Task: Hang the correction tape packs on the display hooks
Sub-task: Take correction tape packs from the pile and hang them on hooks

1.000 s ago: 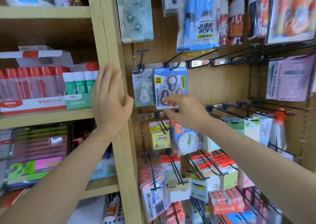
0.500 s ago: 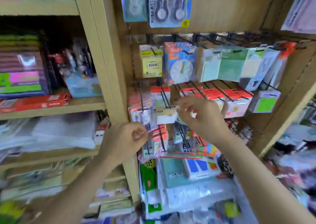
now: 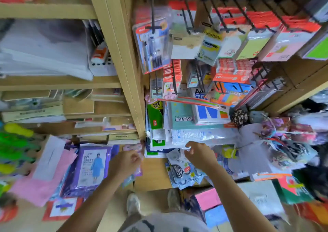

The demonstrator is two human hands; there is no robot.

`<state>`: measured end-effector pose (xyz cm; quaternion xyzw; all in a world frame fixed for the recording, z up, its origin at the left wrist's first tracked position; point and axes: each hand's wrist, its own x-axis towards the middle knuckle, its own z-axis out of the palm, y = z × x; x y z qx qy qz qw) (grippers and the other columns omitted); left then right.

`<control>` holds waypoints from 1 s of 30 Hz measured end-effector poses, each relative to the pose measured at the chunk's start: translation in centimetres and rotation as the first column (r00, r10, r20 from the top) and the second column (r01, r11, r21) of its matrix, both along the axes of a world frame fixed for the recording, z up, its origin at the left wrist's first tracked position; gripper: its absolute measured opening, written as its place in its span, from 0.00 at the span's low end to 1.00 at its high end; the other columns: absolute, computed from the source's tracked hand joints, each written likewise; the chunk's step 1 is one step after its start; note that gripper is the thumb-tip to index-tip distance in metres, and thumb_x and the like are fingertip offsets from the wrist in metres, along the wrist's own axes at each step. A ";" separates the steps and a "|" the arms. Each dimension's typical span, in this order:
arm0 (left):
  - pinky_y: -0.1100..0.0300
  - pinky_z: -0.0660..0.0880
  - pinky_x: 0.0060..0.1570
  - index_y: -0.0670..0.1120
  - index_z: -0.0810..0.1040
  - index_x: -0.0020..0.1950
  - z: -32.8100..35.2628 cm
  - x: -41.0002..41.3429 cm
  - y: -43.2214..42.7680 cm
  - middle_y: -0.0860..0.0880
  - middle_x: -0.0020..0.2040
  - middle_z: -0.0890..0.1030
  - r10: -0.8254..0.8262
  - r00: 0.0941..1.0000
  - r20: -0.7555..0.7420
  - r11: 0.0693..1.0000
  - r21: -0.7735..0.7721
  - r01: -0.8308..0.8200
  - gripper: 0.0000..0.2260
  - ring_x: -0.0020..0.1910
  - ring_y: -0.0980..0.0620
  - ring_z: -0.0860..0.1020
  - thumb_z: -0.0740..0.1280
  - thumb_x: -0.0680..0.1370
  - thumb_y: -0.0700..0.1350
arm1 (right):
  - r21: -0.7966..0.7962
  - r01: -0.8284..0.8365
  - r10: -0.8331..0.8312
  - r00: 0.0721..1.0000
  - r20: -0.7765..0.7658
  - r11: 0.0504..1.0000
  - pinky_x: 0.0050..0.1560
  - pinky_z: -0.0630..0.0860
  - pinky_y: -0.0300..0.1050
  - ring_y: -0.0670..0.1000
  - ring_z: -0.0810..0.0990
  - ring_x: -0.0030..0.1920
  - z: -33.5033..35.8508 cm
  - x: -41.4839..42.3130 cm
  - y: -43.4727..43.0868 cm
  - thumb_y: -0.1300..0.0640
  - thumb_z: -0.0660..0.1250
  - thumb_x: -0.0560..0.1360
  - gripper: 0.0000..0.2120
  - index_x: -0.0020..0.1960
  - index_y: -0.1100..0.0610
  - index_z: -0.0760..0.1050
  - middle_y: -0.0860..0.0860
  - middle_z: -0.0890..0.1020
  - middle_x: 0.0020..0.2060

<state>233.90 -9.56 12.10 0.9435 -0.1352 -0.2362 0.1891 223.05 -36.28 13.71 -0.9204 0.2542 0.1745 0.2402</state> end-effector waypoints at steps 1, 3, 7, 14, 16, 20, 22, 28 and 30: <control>0.60 0.69 0.41 0.53 0.84 0.48 -1.4 -0.8 0.5 0.54 0.50 0.86 0.028 0.999 -0.044 1.000 0.007 -0.028 0.06 0.53 0.50 0.83 0.67 0.78 0.50 | 0.023 0.008 -0.007 0.999 -0.045 1.000 0.52 0.78 0.46 0.54 0.82 0.54 -1.4 -0.7 0.3 0.47 0.63 0.78 0.15 0.62 0.48 0.76 0.49 0.84 0.53; 0.60 0.69 0.42 0.53 0.84 0.46 -4.1 -2.4 1.7 0.53 0.50 0.86 0.069 0.989 -0.129 0.997 0.038 -0.065 0.06 0.53 0.49 0.82 0.67 0.78 0.50 | 0.069 0.028 -0.018 0.990 -0.137 0.997 0.53 0.79 0.48 0.55 0.82 0.54 -4.0 -1.8 1.0 0.47 0.63 0.78 0.14 0.62 0.47 0.77 0.51 0.84 0.54; 0.56 0.77 0.47 0.53 0.83 0.46 -9.3 -4.9 3.5 0.51 0.51 0.84 0.156 0.954 -0.257 0.986 0.099 -0.134 0.07 0.52 0.43 0.83 0.67 0.76 0.53 | 0.144 0.062 -0.021 0.962 -0.273 0.988 0.55 0.79 0.50 0.57 0.81 0.56 -8.8 -3.7 2.3 0.49 0.64 0.77 0.15 0.62 0.48 0.77 0.53 0.83 0.57; 0.60 0.70 0.44 0.52 0.84 0.44 -15.5 -7.8 2.8 0.51 0.46 0.84 0.239 0.843 -0.481 0.971 0.139 -0.196 0.05 0.48 0.50 0.81 0.69 0.75 0.50 | 0.206 0.175 -0.082 0.916 -0.393 0.963 0.57 0.75 0.49 0.59 0.79 0.60 -16.5 -6.5 2.1 0.49 0.67 0.77 0.17 0.64 0.50 0.77 0.55 0.81 0.60; 0.57 0.74 0.46 0.54 0.84 0.44 -17.7 -8.4 2.5 0.50 0.47 0.84 0.223 0.824 -0.521 0.974 0.156 -0.165 0.10 0.49 0.48 0.82 0.66 0.71 0.55 | 0.215 0.216 -0.113 0.905 -0.409 0.952 0.55 0.74 0.48 0.60 0.79 0.59 -18.7 -7.5 1.2 0.48 0.66 0.77 0.17 0.62 0.54 0.78 0.56 0.82 0.58; 0.57 0.74 0.48 0.56 0.83 0.41 -20.6 -9.3 1.0 0.49 0.49 0.85 0.185 0.803 -0.566 0.974 0.213 -0.075 0.07 0.51 0.45 0.82 0.65 0.73 0.53 | 0.211 0.268 -0.139 0.866 -0.481 0.940 0.55 0.77 0.52 0.62 0.80 0.55 -23.6 -9.3 -1.3 0.48 0.62 0.77 0.14 0.54 0.57 0.78 0.59 0.83 0.54; 0.58 0.73 0.49 0.53 0.84 0.44 -21.5 -9.4 -0.5 0.51 0.50 0.83 0.170 0.807 -0.566 0.974 0.221 -0.051 0.12 0.52 0.47 0.81 0.64 0.70 0.55 | 0.210 0.287 -0.151 0.855 -0.496 0.934 0.52 0.78 0.54 0.61 0.81 0.51 -26.5 -10.2 -2.7 0.44 0.62 0.76 0.14 0.49 0.54 0.77 0.58 0.83 0.49; 0.63 0.73 0.44 0.54 0.83 0.45 -27.0 -9.3 -5.0 0.54 0.50 0.86 0.093 0.793 -0.602 0.986 0.165 0.010 0.04 0.50 0.54 0.82 0.69 0.78 0.50 | 0.238 0.452 -0.327 0.845 -0.423 0.860 0.53 0.78 0.52 0.60 0.81 0.55 -32.0 -9.8 -6.5 0.49 0.69 0.76 0.21 0.66 0.56 0.75 0.58 0.83 0.54; 0.63 0.72 0.46 0.54 0.83 0.52 -28.9 -8.9 -7.0 0.55 0.53 0.85 0.024 0.826 -0.563 0.987 0.142 0.069 0.05 0.52 0.55 0.82 0.68 0.79 0.51 | 0.244 0.617 -0.511 0.770 -0.382 0.748 0.52 0.74 0.49 0.60 0.81 0.57 -34.1 -9.5 -7.7 0.51 0.70 0.76 0.21 0.67 0.58 0.73 0.59 0.83 0.55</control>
